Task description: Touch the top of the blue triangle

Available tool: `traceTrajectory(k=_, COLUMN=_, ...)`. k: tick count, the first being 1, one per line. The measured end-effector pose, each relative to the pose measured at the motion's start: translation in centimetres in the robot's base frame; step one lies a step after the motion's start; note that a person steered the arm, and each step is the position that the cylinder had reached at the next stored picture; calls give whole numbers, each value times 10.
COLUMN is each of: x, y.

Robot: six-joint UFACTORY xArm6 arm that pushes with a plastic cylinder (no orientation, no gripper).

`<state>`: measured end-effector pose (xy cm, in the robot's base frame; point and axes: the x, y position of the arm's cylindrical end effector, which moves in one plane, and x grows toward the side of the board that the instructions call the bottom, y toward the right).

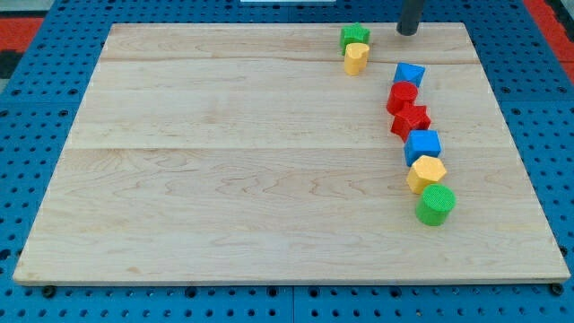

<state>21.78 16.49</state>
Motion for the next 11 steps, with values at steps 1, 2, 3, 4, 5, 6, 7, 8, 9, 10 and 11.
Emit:
traceTrajectory(k=1, x=-1, y=-94)
traceTrajectory(k=2, x=1, y=-130)
traceTrajectory(k=3, x=1, y=-56)
traceTrajectory(k=4, x=17, y=32)
traceTrajectory(k=5, x=28, y=-14)
traceTrajectory(k=6, x=34, y=-45)
traceTrajectory(k=7, x=38, y=-23)
traceTrajectory(k=8, x=55, y=3)
traceTrajectory(k=9, x=80, y=-8)
traceTrajectory(k=10, x=52, y=-27)
traceTrajectory(k=11, x=20, y=-36)
